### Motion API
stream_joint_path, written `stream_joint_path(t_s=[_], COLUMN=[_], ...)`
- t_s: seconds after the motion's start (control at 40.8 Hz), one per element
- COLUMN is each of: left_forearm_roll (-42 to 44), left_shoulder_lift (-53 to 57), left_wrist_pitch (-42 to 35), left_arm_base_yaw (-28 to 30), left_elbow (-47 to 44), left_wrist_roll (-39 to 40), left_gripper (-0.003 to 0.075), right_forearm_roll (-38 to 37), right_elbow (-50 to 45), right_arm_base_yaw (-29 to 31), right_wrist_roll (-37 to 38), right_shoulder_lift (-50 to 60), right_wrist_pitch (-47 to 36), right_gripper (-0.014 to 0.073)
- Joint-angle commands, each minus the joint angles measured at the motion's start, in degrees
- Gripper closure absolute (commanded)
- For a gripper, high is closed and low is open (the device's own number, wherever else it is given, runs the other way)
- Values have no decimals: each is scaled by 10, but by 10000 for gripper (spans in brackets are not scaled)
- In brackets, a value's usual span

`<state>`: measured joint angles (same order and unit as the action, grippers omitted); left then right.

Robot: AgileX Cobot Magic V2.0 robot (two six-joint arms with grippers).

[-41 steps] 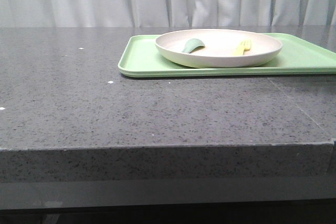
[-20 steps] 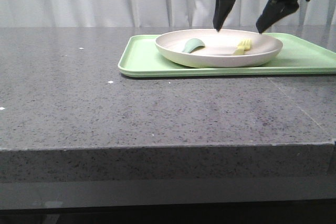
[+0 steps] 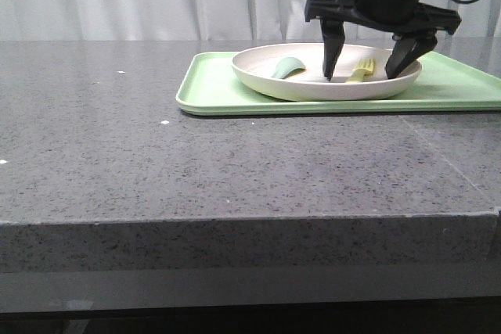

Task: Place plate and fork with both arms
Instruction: 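Reach the right gripper into the plate and grasp the yellow fork, then carry the fork out of the plate and set it on the tray beside it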

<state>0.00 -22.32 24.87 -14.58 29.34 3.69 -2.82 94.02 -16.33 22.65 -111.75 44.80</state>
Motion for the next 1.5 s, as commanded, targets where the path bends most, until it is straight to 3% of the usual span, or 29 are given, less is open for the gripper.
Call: stream_joint_path(t_s=[0.0, 0.123, 0.196, 0.392, 0.564, 1.104, 1.324, 1.472], left_forearm_roll=[0, 0, 0, 0, 0, 0, 0, 0], left_shoulder_lift=[-3, -3, -3, -3, -3, -3, -3, -3], left_wrist_pitch=[-48, -48, -48, -48, -48, -48, -48, -48], left_arm_base_yaw=[0, 0, 0, 0, 0, 0, 0, 0], left_elbow=[15, 15, 15, 15, 15, 15, 15, 15], left_wrist_roll=[6, 6, 6, 6, 6, 6, 6, 6], left_gripper=[738, 738, 738, 738, 738, 738, 738, 738], right_forearm_roll=[-7, -7, -7, -7, -7, -12, -18, -18], right_elbow=[19, 20, 23, 23, 23, 27, 68, 83], right_arm_base_yaw=[1, 1, 1, 1, 1, 4, 38, 70], right_wrist_roll=[1, 1, 1, 1, 1, 1, -3, -43], right_shoulder_lift=[23, 23, 23, 23, 23, 59, 76, 76], right_wrist_pitch=[-16, -14, -8, -1, -2, -25, -5, 9], right_gripper=[-7, -1, 57, 367, 545, 571, 571, 571])
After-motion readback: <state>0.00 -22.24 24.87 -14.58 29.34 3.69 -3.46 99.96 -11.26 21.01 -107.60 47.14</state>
